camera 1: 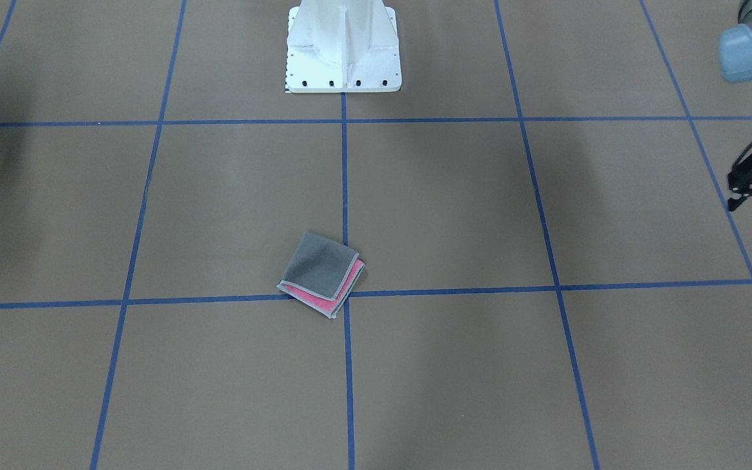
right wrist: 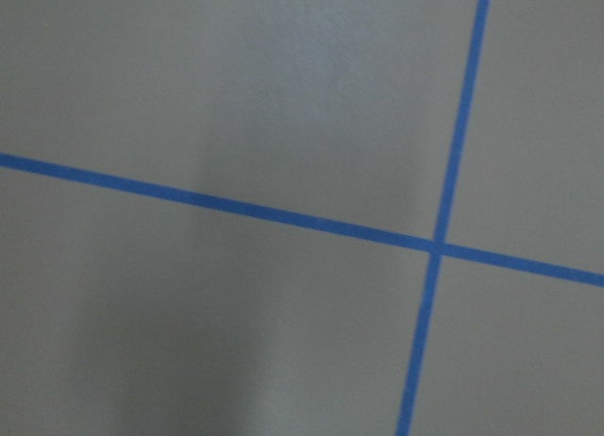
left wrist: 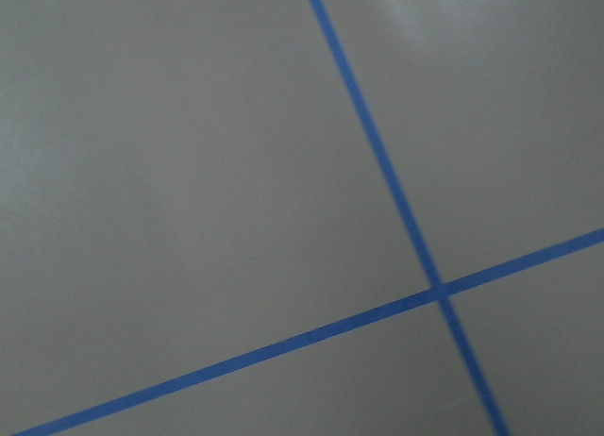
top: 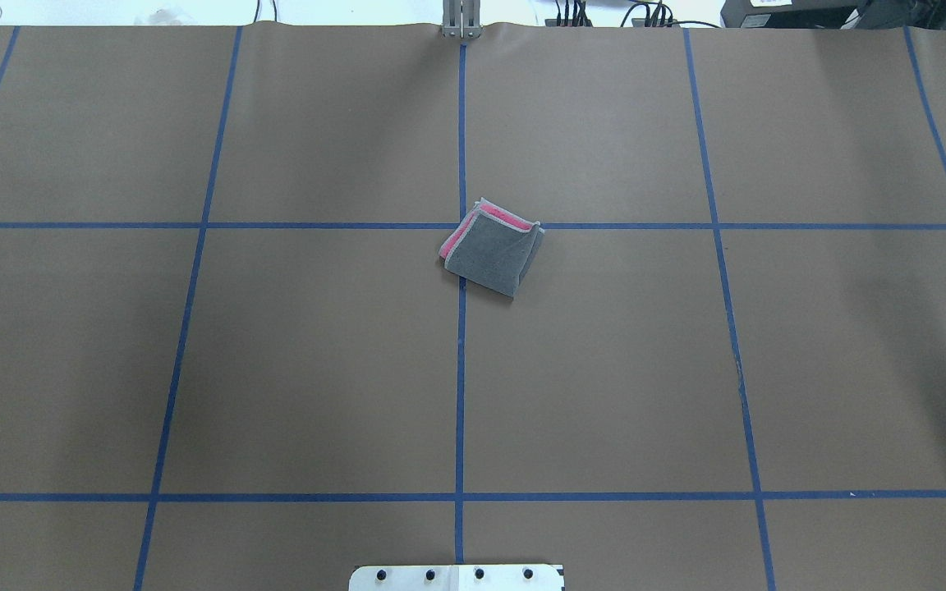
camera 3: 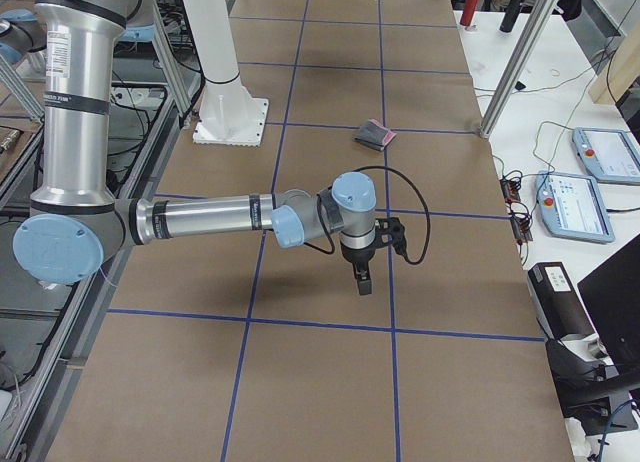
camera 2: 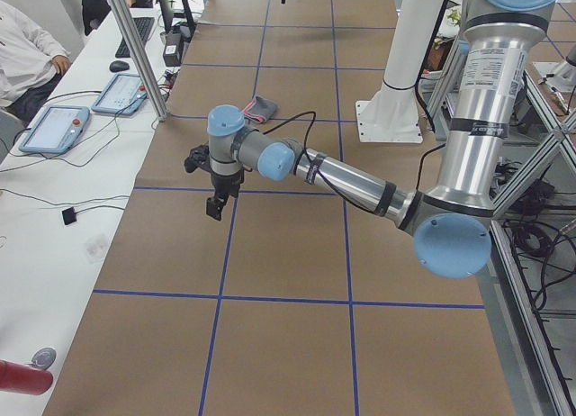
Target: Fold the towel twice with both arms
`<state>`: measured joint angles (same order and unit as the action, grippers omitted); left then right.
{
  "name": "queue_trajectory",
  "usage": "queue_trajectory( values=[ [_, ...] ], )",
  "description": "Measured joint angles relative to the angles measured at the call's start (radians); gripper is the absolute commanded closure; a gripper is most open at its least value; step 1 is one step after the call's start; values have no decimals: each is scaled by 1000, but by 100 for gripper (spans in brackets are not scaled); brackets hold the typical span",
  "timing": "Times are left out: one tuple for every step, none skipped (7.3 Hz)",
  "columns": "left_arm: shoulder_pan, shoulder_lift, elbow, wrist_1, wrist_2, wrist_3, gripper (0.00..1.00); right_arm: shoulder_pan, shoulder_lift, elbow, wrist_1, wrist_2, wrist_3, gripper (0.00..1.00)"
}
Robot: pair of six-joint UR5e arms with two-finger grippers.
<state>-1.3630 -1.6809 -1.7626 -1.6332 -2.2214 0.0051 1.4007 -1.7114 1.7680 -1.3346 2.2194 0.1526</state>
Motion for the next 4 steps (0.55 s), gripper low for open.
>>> queue_trajectory(
  values=[
    [-68, 44, 52, -2, -22, 90, 0, 15, -19, -7, 2, 3, -13, 0],
    [-108, 83, 106, -8, -36, 133, 0, 21, -24, -12, 3, 4, -14, 0],
    [-127, 114, 142, -14, -42, 146, 0, 22, -23, -13, 3, 4, -13, 0],
    [-142, 131, 156, -17, -46, 151, 0, 23, -23, -14, 3, 3, -12, 0]
  ],
)
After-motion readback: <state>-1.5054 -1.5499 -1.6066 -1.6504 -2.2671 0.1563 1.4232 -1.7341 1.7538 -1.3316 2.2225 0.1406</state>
